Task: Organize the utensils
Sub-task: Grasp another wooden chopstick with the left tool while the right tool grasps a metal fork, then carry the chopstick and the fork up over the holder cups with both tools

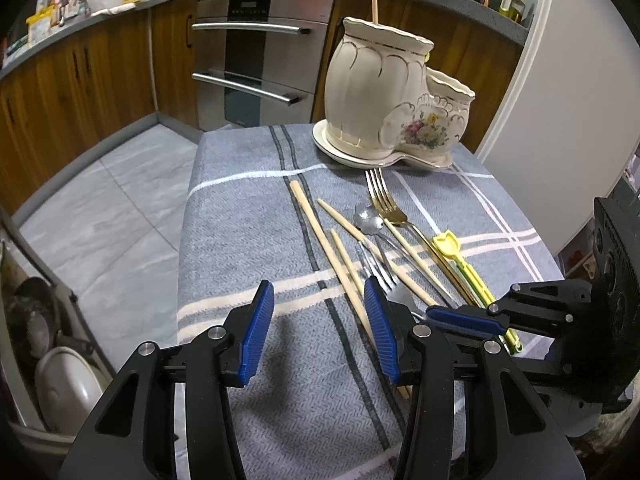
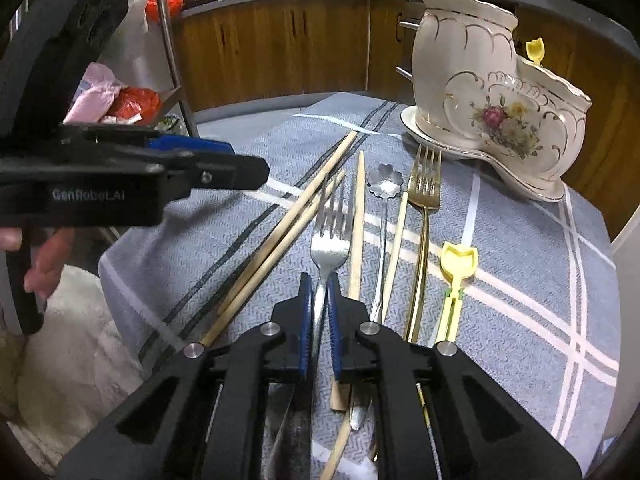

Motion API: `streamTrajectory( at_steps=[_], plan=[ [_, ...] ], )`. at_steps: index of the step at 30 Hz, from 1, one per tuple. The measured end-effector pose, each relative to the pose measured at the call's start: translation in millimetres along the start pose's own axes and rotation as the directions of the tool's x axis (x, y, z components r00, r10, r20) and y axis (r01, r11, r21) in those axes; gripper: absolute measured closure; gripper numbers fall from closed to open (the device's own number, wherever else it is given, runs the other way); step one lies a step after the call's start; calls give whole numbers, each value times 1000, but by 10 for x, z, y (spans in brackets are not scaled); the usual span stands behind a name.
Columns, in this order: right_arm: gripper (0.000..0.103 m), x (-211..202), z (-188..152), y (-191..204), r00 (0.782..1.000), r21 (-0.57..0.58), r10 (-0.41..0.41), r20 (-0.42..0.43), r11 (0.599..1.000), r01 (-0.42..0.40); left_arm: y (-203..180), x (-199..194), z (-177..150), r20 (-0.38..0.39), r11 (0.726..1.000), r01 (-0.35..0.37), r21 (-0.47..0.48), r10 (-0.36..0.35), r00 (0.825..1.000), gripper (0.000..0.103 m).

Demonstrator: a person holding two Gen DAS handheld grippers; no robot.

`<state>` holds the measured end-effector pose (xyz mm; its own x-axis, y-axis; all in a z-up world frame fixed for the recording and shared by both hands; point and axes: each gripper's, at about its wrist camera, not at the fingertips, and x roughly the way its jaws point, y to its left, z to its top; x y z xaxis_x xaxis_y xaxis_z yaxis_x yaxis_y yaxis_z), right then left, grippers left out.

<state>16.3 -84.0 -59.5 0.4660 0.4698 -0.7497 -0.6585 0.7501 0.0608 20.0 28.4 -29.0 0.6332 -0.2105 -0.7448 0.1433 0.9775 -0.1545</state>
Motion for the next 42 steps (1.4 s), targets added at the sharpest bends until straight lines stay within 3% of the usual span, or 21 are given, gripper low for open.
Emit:
streamTrajectory(
  at_steps=[8,17,22,29,42],
  plan=[
    [98,-365,42,-230,989,72,-6,150,997,-5,-116,171,26,-23,999,-29,19,29,999,57],
    [98,-781,78,-354,926,83,-87,366,995,60,-280,379,102,-33,993,-106,42,108,994,79],
    [98,-953,87,-408,889,99,-118,442,992,82,-310,485,98,-59,987,-148,64,152,987,84],
    [98,-1150,43,-464,849,119,-151,507,987,104,-294,612,224,-69,971,-223,85,229,971,85],
    [98,-1209,-7,-704,839,181,-173,515,979,91,-296,799,425,-57,952,-286,111,293,954,97]
  ],
)
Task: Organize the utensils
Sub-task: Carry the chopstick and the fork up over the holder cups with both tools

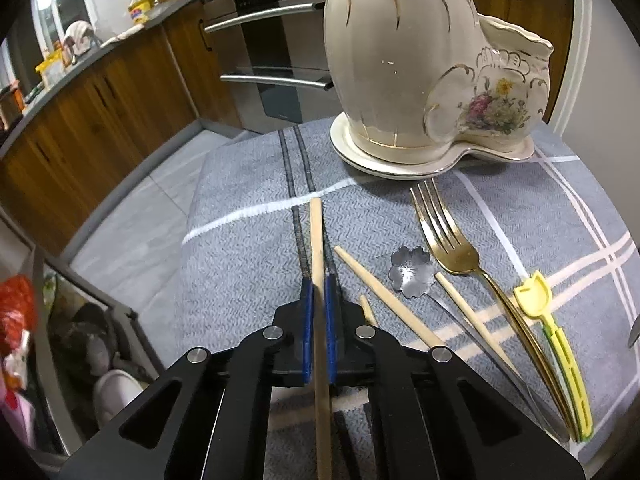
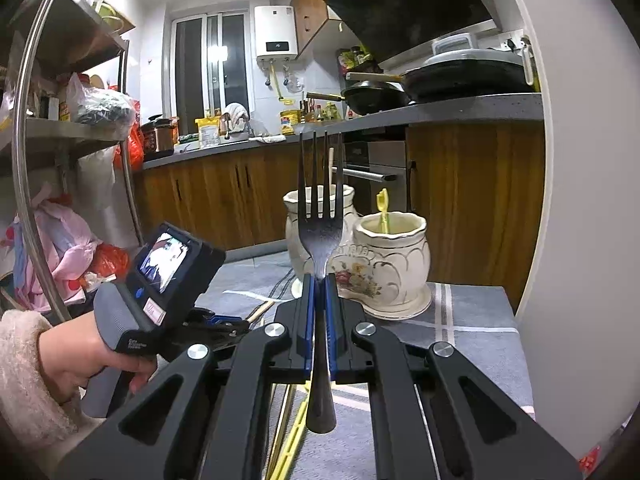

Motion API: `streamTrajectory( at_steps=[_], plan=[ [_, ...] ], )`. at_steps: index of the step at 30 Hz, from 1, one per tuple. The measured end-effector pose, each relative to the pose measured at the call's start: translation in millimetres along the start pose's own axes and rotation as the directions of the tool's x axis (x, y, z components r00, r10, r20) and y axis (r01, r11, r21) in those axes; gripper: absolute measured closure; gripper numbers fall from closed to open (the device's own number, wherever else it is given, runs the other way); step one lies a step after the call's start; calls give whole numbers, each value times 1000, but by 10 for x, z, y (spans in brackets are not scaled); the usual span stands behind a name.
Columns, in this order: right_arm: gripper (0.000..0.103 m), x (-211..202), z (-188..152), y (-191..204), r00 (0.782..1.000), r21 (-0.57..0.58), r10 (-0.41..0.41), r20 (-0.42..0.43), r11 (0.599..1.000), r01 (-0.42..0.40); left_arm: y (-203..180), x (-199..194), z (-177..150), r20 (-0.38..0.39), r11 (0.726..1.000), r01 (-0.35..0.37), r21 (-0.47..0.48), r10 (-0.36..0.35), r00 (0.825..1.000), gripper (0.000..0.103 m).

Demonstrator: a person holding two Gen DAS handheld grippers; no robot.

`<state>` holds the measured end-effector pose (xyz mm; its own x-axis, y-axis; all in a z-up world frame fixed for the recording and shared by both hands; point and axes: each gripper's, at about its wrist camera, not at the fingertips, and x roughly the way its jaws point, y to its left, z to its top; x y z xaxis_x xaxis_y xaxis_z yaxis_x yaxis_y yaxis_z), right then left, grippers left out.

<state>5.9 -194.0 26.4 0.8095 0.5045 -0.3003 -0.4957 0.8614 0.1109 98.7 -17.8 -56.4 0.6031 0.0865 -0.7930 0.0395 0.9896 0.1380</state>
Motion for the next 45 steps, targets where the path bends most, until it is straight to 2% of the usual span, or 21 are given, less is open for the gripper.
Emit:
streamTrajectory(
  at_steps=[6,9,13,17,21,24,28,31,36,41,43,45],
  plan=[
    [98,8,25,-124,1000,35,-17,13,999,17,103,-223,-26,104,999,37,-34,-34,994,97],
    [98,11,44,-189,999,52,-33,24,998,32,173,-424,-72,193,996,74,-52,-62,979,97],
    [98,23,63,-278,997,70,-64,47,996,60,291,-672,-95,306,987,139,-77,-110,946,97],
    [98,65,74,-325,993,71,-96,62,993,92,414,-889,-40,410,973,218,-75,-169,896,97],
    [98,152,146,-345,989,61,-123,85,991,118,480,-1069,28,502,956,283,-79,-207,840,97],
    [98,233,277,-359,984,64,-132,117,990,126,518,-1186,123,568,938,340,-66,-245,786,97],
    [98,304,493,-385,975,69,-137,173,989,127,473,-1209,322,591,938,344,-30,-261,763,97],
    [98,374,648,-453,969,89,-129,210,990,112,448,-1241,538,626,927,376,-15,-284,726,97],
    [98,632,896,-580,962,122,-122,243,988,95,397,-1191,1065,695,917,399,-17,-276,664,97],
    [98,923,1009,-771,961,225,-102,258,974,43,374,-1011,1500,744,912,404,-67,-224,630,97],
    [98,983,1003,-770,956,220,-120,267,974,61,349,-964,1612,759,917,391,-80,-198,620,97],
    [98,1060,966,-770,954,211,-139,265,974,84,304,-893,1696,766,921,377,-96,-173,619,97]
  ],
)
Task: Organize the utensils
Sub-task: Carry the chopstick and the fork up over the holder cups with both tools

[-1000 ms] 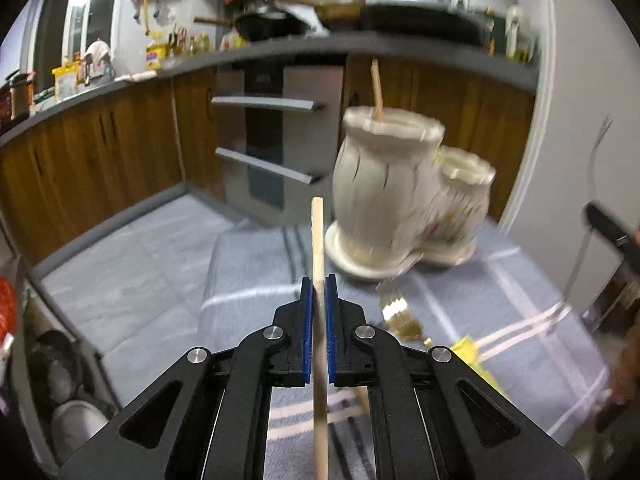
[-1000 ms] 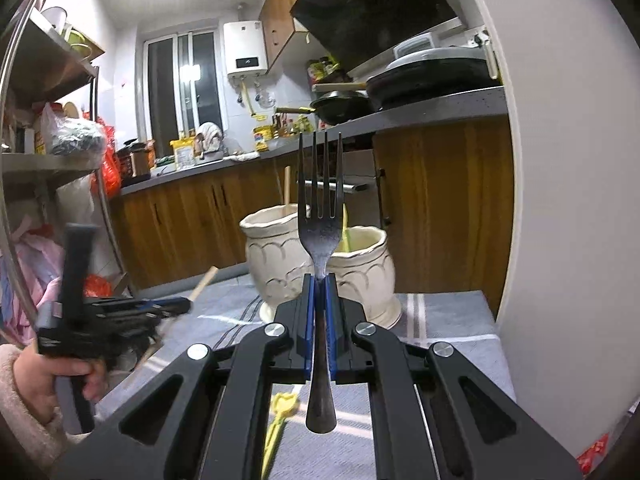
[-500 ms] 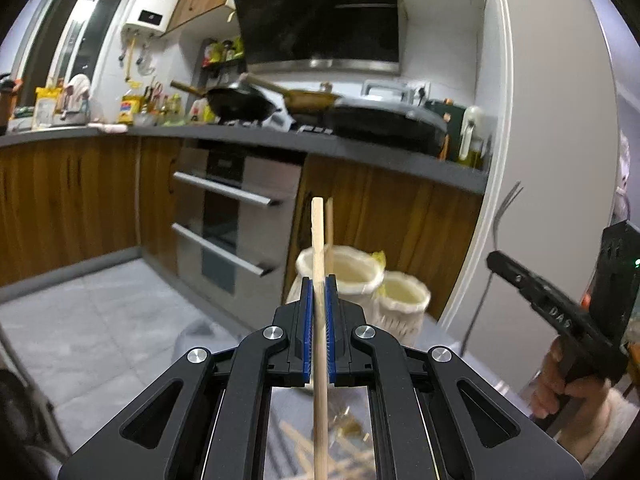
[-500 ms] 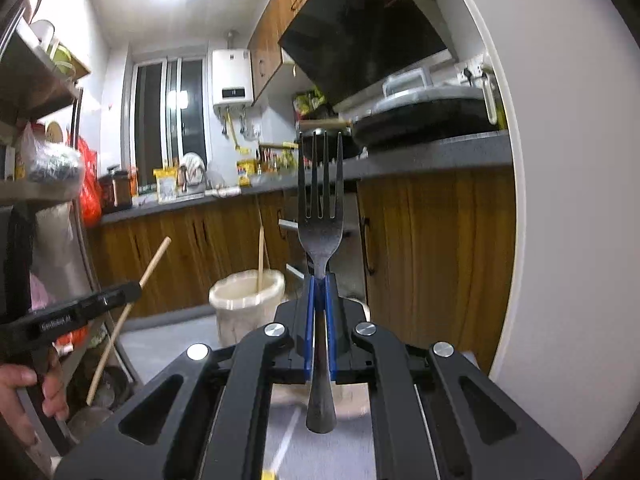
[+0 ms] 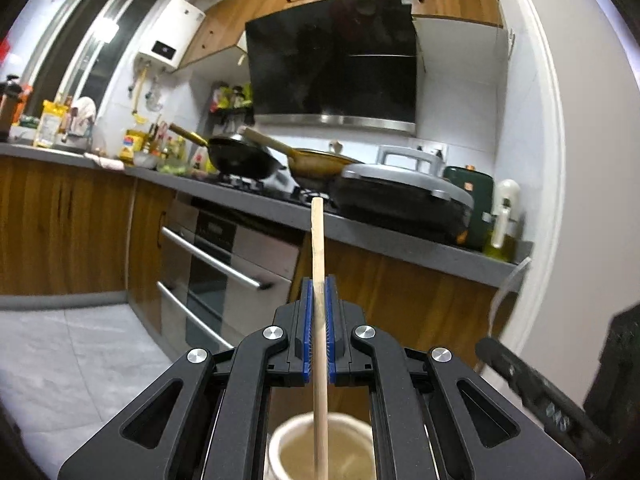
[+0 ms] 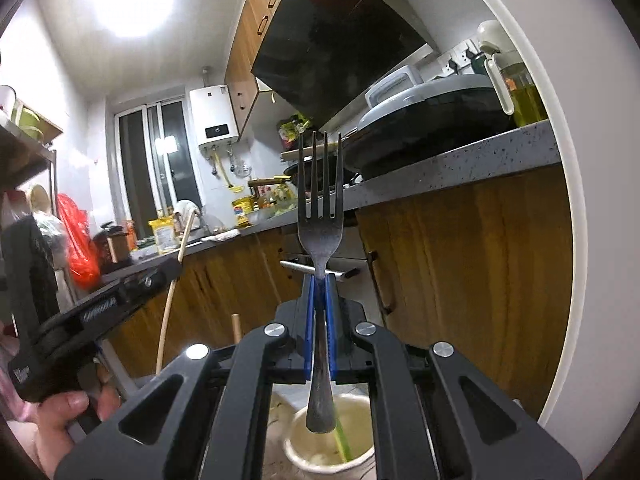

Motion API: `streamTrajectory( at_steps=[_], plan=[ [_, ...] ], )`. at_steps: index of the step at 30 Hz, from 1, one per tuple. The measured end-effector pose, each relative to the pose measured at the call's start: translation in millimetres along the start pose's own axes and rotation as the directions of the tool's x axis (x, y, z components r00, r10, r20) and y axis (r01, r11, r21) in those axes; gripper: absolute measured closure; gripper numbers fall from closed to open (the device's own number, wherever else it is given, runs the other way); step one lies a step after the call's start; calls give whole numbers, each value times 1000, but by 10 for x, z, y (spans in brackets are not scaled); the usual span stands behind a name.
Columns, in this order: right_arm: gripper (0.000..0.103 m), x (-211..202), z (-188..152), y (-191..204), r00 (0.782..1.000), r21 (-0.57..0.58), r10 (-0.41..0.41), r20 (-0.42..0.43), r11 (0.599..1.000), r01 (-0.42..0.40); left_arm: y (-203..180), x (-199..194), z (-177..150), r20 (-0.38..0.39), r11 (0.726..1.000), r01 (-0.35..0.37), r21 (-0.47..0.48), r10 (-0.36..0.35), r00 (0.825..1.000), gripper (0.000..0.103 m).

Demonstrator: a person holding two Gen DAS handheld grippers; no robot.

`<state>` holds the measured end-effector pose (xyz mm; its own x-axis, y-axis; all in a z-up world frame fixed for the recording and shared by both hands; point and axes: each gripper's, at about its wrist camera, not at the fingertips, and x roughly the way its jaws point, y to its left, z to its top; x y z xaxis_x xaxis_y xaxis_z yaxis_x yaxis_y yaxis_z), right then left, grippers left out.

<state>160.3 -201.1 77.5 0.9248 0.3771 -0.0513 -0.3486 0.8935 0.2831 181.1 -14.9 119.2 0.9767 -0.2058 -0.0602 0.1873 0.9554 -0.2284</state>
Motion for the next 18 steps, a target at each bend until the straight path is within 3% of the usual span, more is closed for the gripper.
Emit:
streamTrajectory(
  at_steps=[8,18],
  plan=[
    [98,175,-190,-104,997,-1,-33,-75,999,33,-58,227,-70,25,995,-65,74,63,998,97],
    [98,112,-325,-107,985,-43,-81,-150,996,75,38,-60,-328,-43,996,-20,90,24,999,97]
  ],
)
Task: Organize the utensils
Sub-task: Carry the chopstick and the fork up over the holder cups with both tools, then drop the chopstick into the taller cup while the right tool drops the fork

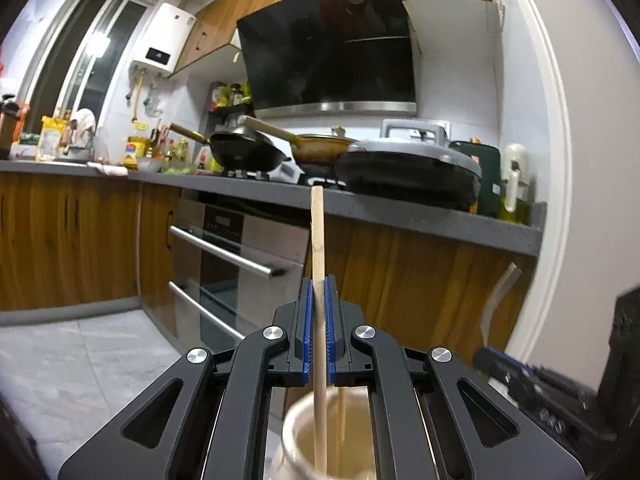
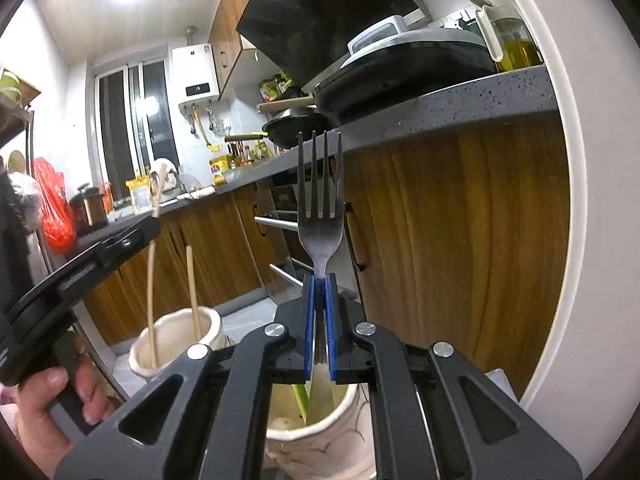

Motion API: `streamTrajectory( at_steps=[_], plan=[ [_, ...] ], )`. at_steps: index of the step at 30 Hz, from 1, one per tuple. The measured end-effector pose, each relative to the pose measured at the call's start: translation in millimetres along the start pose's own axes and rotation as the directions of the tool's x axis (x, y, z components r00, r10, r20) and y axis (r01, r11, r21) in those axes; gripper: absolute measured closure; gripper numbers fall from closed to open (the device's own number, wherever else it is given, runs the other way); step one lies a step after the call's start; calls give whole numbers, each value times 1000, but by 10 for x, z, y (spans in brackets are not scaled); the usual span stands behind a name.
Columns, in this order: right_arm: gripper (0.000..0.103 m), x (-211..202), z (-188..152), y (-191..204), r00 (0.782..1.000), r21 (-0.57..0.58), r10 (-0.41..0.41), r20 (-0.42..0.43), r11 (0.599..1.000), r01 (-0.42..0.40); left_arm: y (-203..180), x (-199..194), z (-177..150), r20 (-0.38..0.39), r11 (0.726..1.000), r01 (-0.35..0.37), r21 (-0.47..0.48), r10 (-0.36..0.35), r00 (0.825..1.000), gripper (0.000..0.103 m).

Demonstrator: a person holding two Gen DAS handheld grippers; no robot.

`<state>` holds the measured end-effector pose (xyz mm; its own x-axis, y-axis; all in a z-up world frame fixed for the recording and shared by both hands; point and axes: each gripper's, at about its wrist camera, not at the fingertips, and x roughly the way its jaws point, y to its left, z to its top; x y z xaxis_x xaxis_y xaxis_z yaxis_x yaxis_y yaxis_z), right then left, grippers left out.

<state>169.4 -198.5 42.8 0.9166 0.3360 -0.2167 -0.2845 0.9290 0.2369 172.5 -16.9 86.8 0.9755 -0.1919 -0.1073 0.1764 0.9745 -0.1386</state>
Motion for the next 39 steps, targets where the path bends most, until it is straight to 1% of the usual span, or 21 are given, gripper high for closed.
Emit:
streamTrajectory(
  at_steps=[5,7,9,13,17,20,22,25,27,28,30,31,33,37,39],
  plan=[
    [98,-99,-124,56,1000,-19,-11,-14,1000,11,-31,-233,-161,-44,999,-2,39,4,999,97],
    [98,-126,-160,93,1000,-38,-24,-14,999,23,-27,-298,-242,-63,998,-18,57,22,998,97],
    [98,-142,-200,118,999,-52,-31,-17,998,30,21,-332,-322,-88,999,-28,43,32,996,97],
    [98,-140,-221,120,999,-54,-42,-23,998,41,96,-344,-404,-112,1000,-18,7,19,994,96],
    [98,-121,-242,143,998,-76,-50,-30,996,47,71,-369,-436,-109,999,-19,28,22,994,97],
    [98,-82,-240,142,998,-72,-51,-44,996,48,57,-376,-450,-109,999,-24,38,28,994,96],
    [98,-49,-231,133,997,-66,-51,-57,997,48,62,-372,-459,-114,999,-28,34,32,993,92],
    [98,-18,-221,142,996,-66,-50,-69,997,46,70,-354,-469,-124,999,-34,23,37,992,83],
    [98,-1,-227,145,995,-68,-57,-76,996,52,68,-357,-474,-122,999,-37,23,40,992,70],
    [98,5,-231,144,995,-68,-60,-78,996,55,64,-360,-475,-119,999,-39,25,42,992,67],
    [98,6,-242,138,995,-65,-64,-81,996,59,53,-379,-476,-109,999,-41,29,44,993,56],
    [98,9,-244,133,995,-61,-66,-81,996,61,45,-386,-474,-105,999,-42,29,45,993,53],
    [98,4,-252,125,994,-58,-68,-80,996,64,48,-401,-472,-97,999,-47,22,49,994,41],
    [98,3,-270,135,994,-63,-74,-84,996,68,61,-432,-465,-83,999,-50,8,51,995,29],
    [97,-2,-281,137,994,-66,-75,-85,995,70,65,-451,-462,-72,999,-54,4,54,996,18]
  ],
)
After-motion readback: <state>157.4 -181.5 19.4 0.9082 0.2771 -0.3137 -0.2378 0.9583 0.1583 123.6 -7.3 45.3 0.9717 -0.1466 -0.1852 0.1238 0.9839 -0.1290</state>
